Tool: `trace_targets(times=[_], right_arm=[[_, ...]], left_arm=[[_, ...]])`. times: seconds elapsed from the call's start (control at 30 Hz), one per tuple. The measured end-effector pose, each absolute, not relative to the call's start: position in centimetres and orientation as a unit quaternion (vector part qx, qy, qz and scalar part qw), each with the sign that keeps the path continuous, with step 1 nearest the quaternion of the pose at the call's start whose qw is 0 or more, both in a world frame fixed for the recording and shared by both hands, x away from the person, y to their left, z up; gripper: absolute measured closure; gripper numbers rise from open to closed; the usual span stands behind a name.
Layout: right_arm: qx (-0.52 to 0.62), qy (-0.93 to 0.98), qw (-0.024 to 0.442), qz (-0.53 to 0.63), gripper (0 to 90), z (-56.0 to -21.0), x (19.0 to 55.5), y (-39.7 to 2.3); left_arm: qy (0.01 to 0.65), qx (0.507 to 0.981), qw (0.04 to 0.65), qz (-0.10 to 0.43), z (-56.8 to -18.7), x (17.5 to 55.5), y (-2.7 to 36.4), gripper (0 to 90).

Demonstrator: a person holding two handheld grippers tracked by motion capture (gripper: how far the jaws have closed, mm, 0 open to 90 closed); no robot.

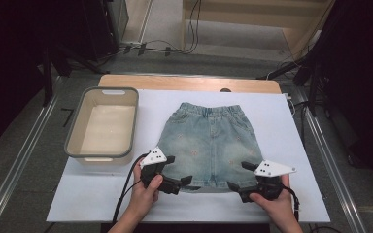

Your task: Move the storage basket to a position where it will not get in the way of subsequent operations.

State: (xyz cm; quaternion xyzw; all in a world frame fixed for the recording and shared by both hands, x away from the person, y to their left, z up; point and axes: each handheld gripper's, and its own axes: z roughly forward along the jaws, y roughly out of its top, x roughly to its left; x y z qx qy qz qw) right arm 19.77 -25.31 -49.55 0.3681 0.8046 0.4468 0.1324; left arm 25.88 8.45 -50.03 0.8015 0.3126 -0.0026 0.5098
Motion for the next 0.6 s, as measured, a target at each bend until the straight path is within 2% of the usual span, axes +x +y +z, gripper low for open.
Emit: trace_targets(times=[0.27, 0.43, 0.6], right_arm=[[0.351, 0.832, 0.112, 0.415, 17.6, -51.7, 19.8, -24.9], [0.341, 0.851, 0.121, 0.381, 21.6, -52.4, 19.8, -24.3], [0.34, 0.856, 0.151, 0.361, 33.8, -52.3, 19.7, -24.1]], left_arm=[[0.318, 0.809, 0.495, 0.0, -50.8, 26.1, 8.0, 0.0], [0.322, 0.81, 0.49, -0.005, -51.0, 26.1, 7.9, 0.0], [0.32, 0.813, 0.487, -0.004, -51.0, 26.0, 7.8, 0.0]])
